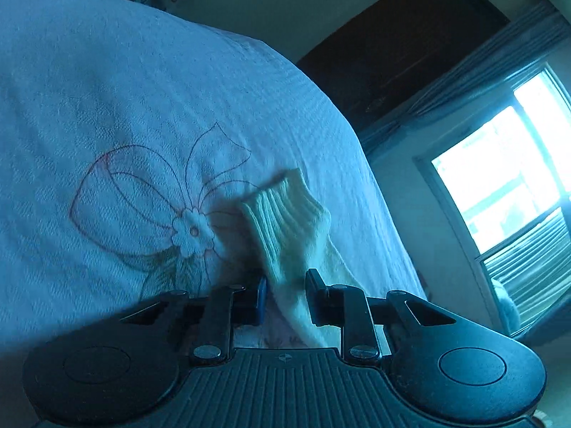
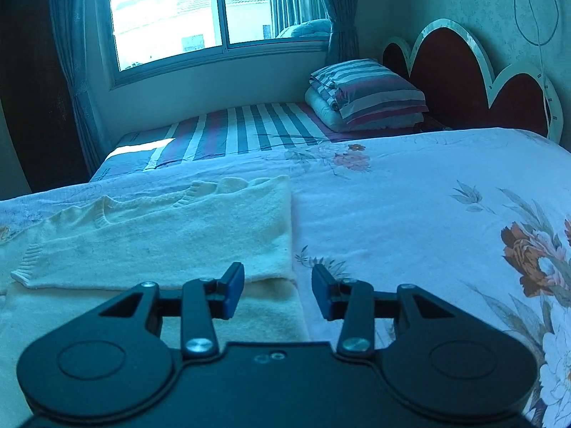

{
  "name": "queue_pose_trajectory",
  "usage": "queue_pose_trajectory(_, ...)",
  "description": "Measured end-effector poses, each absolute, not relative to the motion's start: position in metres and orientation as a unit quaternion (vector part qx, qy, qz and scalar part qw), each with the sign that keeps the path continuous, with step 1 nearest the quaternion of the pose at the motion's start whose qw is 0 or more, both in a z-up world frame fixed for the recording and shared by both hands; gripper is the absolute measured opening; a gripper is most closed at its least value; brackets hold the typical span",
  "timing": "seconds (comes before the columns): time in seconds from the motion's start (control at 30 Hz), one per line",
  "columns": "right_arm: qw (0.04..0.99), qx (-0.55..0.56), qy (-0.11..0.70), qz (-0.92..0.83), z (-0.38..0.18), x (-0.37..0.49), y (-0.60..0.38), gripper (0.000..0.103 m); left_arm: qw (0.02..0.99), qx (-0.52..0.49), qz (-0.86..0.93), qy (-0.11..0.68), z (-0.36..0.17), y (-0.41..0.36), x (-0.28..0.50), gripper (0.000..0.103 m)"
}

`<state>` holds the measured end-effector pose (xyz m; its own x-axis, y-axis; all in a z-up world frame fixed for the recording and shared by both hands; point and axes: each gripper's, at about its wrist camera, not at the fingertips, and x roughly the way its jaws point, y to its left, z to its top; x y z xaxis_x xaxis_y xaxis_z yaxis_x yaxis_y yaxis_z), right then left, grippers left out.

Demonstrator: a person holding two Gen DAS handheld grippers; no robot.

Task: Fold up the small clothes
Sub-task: 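Lay the sleeve across the sweater body with the left gripper and release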

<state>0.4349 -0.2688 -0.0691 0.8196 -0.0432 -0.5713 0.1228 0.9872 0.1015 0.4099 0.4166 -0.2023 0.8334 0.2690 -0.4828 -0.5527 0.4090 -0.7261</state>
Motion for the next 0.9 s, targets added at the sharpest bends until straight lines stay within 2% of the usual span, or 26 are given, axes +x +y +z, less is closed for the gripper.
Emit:
queue_pose_trajectory(0.1, 0.953, 0.069, 0.293, -0.042, -0.065, 0.433, -0.257, 0.041, 0.818, -0.507, 0.237, 0.132, -0.209, 0.429, 0.411, 0.021)
queue_pose_trajectory(0.13, 0.953, 0.069, 0.292, -0.041, -0.064, 0.433, -0.256, 0.041, 0.821, -0.499, 0.24, 0.14, -0.209, 0.431, 0.412, 0.004)
queue_pose_trajectory(0.17, 0.954, 0.069, 0.291, -0.04, -0.063, 0.434, -0.254, 0.041, 0.826, -0.484, 0.245, 0.151, -0.206, 0.43, 0.414, 0.002)
queue_pose_trajectory(0.3, 0.954, 0.075, 0.287, -0.041, -0.062, 0.435, -0.253, 0.041, 0.885, -0.386, 0.208, 0.158, -0.171, 0.393, 0.426, 0.002)
queue_pose_trajectory(0.5, 0.953, 0.073, 0.291, -0.045, -0.065, 0.448, -0.256, 0.041, 0.936, -0.271, 0.131, 0.183, -0.135, 0.299, 0.475, 0.002)
queue_pose_trajectory(0.9, 0.946, 0.074, 0.315, -0.032, -0.074, 0.496, -0.293, 0.041, 0.951, -0.18, 0.015, 0.249, -0.115, 0.1, 0.54, 0.002)
